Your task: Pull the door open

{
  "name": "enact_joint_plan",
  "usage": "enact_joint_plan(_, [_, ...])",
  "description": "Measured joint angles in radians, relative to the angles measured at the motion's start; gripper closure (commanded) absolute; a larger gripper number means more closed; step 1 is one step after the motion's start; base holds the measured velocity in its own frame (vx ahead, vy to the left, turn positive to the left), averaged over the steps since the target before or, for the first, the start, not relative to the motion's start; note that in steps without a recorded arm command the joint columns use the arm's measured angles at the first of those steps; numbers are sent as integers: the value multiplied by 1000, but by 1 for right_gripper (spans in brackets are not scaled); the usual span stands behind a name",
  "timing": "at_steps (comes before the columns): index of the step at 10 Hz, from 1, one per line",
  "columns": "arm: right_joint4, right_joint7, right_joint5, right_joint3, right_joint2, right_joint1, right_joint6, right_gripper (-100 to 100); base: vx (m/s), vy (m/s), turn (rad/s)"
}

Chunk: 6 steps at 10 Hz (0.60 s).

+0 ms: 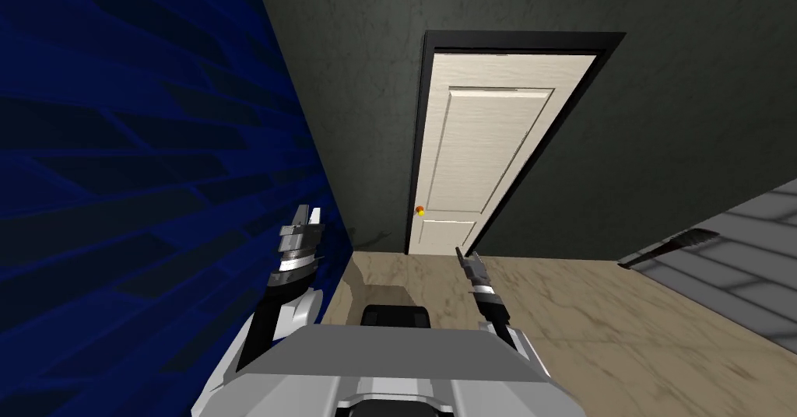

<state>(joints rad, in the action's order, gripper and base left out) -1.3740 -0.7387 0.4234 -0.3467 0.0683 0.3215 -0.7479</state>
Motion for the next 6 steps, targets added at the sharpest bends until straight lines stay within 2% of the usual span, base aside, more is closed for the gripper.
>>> enact_joint_plan(4, [68,-60,35,-26,-5,-19,-23,-100,113,49,44])
enact_joint_plan(6, [125,-104,55,-43,-17,-37,-47,-100,185,58,83])
